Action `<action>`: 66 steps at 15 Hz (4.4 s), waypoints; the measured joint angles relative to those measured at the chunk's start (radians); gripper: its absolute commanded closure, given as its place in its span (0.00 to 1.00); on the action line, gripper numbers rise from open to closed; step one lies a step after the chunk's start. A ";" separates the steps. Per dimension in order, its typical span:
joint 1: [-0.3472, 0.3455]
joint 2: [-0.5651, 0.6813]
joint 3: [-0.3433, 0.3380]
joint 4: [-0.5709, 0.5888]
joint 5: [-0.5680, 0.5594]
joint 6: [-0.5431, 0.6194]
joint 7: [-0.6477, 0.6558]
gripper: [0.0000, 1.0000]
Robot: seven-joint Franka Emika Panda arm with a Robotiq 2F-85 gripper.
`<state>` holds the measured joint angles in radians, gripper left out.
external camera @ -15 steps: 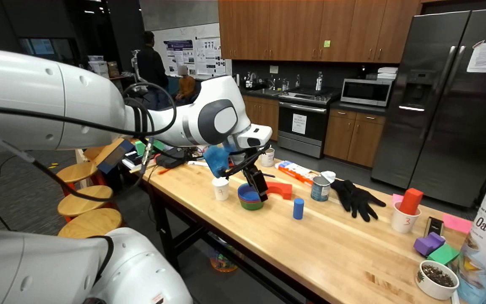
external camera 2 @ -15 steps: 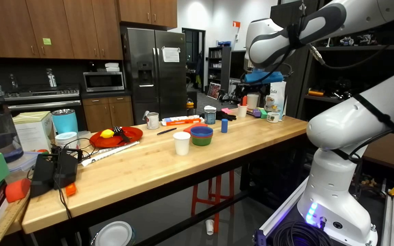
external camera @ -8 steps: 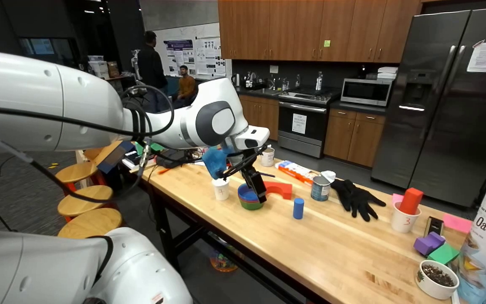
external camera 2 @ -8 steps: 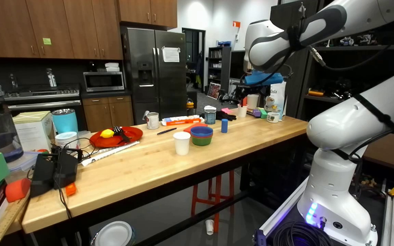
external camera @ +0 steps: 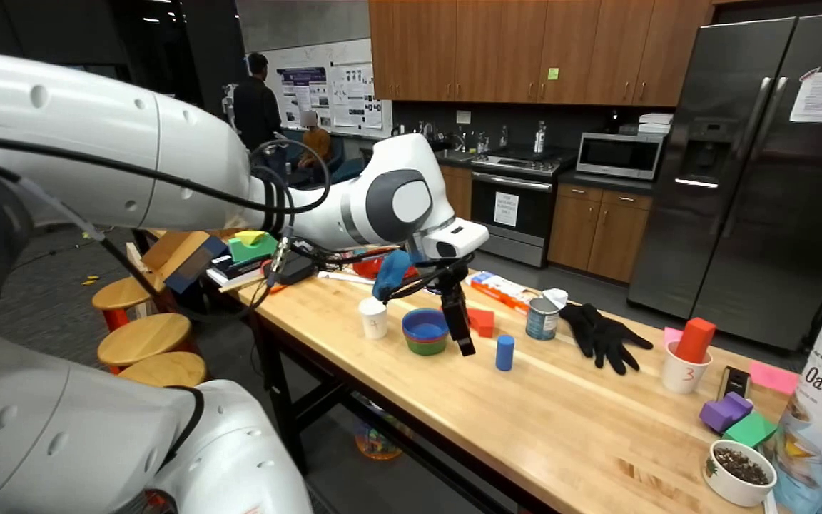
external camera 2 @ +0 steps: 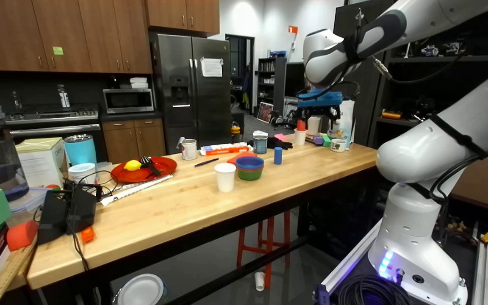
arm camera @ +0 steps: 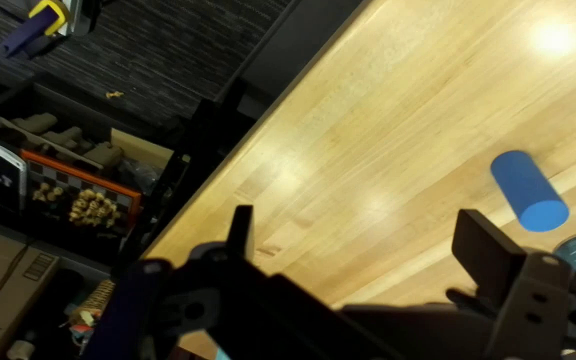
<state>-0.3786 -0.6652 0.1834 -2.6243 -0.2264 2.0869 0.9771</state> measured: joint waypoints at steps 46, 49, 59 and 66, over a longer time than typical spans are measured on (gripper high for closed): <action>0.155 0.492 -0.252 0.208 0.144 0.446 -0.068 0.00; 0.156 0.534 -0.251 0.224 0.144 0.483 -0.067 0.00; 0.196 0.666 -0.255 0.284 0.214 0.513 -0.085 0.00; 0.213 0.711 -0.264 0.318 0.240 0.513 -0.089 0.00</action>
<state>-0.1654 0.0462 -0.0807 -2.3065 0.0133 2.5996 0.8878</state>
